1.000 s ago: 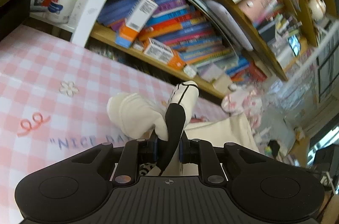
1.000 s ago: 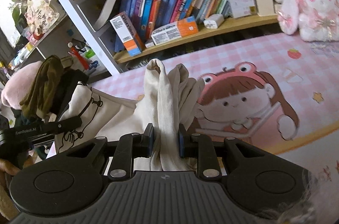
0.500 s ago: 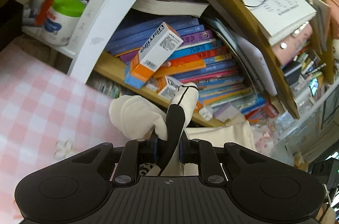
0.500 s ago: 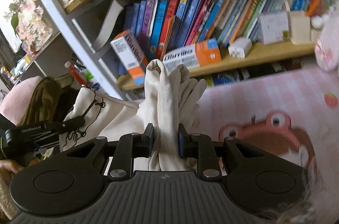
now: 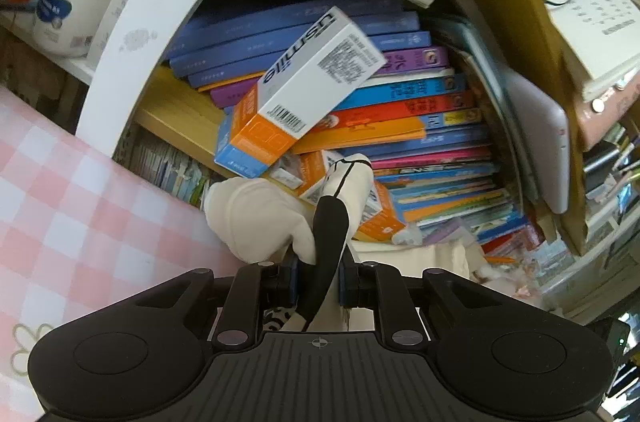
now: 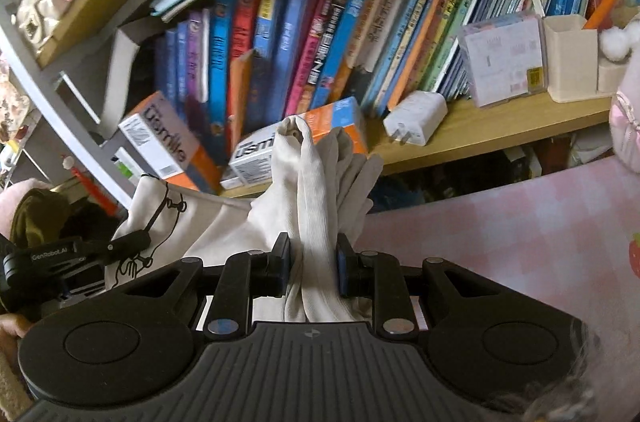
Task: Fold clothes
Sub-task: 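Open both grippers and lift them off the folded shirt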
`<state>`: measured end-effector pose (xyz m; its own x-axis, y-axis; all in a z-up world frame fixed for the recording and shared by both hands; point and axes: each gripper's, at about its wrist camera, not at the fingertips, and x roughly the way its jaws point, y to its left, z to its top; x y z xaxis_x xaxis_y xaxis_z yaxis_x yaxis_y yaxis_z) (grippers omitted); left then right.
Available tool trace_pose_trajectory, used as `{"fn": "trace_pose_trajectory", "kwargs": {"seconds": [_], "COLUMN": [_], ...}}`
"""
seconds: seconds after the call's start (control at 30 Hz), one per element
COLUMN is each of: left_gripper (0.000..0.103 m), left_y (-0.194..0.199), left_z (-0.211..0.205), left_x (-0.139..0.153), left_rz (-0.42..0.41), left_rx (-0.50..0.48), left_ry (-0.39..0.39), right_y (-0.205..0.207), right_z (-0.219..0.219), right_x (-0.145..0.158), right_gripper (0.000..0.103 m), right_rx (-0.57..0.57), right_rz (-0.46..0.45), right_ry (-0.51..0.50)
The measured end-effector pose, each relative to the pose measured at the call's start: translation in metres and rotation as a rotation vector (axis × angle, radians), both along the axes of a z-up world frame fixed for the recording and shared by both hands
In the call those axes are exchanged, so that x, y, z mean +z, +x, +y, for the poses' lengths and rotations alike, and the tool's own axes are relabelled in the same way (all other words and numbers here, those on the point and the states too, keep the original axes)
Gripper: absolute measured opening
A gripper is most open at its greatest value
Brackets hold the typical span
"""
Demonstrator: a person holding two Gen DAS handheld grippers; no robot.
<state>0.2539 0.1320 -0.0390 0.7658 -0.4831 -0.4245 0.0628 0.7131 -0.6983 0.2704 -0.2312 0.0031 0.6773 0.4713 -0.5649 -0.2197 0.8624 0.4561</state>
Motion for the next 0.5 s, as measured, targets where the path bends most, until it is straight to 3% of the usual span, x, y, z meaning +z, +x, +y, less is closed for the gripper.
{"fn": "trace_pose_trajectory", "kwargs": {"seconds": [0.1, 0.2, 0.3, 0.37, 0.5], "left_gripper": [0.017, 0.021, 0.026, 0.029, 0.040], "left_y": [0.008, 0.017, 0.016, 0.015, 0.007], "left_z": [0.001, 0.004, 0.009, 0.010, 0.010], "left_x": [-0.013, -0.032, -0.044, -0.046, -0.040], "left_rz": [0.034, 0.132, 0.164, 0.166, 0.158], "left_rx": [0.016, 0.046, 0.070, 0.076, 0.092], "left_ry": [0.016, 0.051, 0.025, 0.023, 0.056], "right_y": [0.008, 0.015, 0.021, 0.021, 0.019], "right_z": [-0.005, -0.007, -0.009, -0.013, -0.014], "right_x": [-0.011, -0.027, -0.047, -0.054, -0.055], "right_gripper": [0.020, 0.022, 0.024, 0.038, 0.048], "right_rx": [0.007, -0.005, -0.057, -0.088, -0.106], "right_rz": [0.000, 0.033, 0.100, 0.107, 0.104], "right_ry": [0.009, 0.006, -0.017, 0.006, -0.022]}}
